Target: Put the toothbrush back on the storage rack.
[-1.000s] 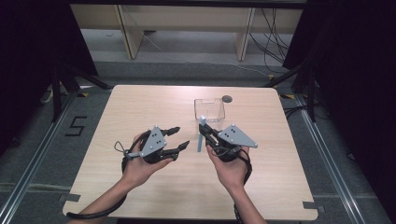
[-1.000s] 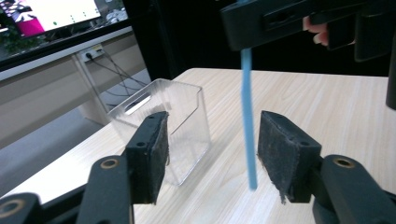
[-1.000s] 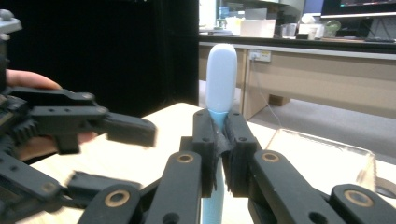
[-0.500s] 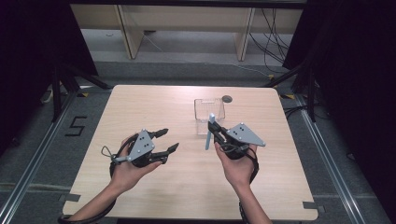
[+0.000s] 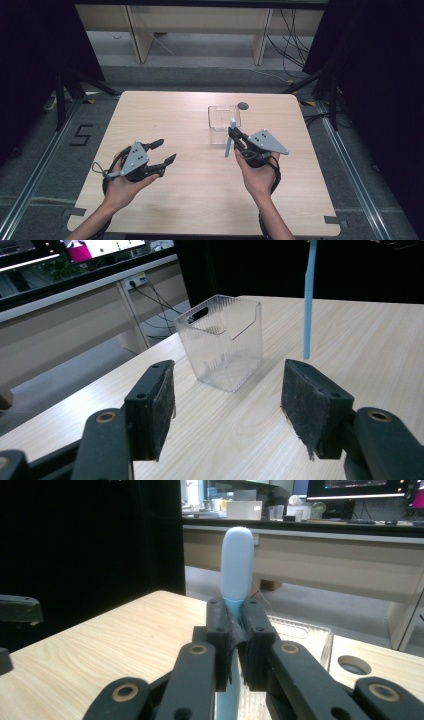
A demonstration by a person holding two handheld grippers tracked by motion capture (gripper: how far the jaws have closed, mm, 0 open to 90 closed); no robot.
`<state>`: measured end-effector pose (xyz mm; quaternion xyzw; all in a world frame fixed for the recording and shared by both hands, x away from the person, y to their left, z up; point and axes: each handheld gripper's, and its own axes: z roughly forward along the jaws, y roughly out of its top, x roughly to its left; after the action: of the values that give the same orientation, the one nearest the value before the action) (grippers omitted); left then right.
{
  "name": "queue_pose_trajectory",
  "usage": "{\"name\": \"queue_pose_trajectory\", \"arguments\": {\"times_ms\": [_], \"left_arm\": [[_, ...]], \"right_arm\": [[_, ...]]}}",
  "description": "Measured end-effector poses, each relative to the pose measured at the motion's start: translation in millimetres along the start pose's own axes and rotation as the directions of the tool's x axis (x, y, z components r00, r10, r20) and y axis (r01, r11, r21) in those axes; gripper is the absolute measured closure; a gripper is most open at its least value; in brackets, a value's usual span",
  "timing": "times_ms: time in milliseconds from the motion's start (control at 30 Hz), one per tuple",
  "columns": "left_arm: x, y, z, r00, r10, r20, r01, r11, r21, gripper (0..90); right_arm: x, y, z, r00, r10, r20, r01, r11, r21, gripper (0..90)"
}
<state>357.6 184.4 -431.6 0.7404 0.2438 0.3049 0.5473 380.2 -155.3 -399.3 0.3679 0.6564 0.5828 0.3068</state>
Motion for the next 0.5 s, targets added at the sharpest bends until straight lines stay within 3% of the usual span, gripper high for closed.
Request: {"name": "queue_pose_trajectory", "arguments": {"times_ms": [133,300,500], "left_arm": [[4.0,-6.8,-5.9,0.9996,-0.026,-0.013,0.026,0.9996,-0.01,37.7],[5.4,-26.6,-11.7,0.9986,-0.043,-0.032,0.044,0.9991,0.001,36.5],[6.4,-39.6,-13.2,0.9967,-0.061,-0.052,0.062,0.9981,0.002,36.1]], "right_arm": [[-3.4,1.1,1.3,0.9997,-0.02,0.016,0.02,1.0,-0.011,85.0],[-7.3,3.8,2.7,0.9995,0.022,0.023,-0.022,1.0,-0.001,85.0],[-15.0,7.9,4.3,0.9988,0.013,0.047,-0.012,1.0,-0.013,84.9]]}}
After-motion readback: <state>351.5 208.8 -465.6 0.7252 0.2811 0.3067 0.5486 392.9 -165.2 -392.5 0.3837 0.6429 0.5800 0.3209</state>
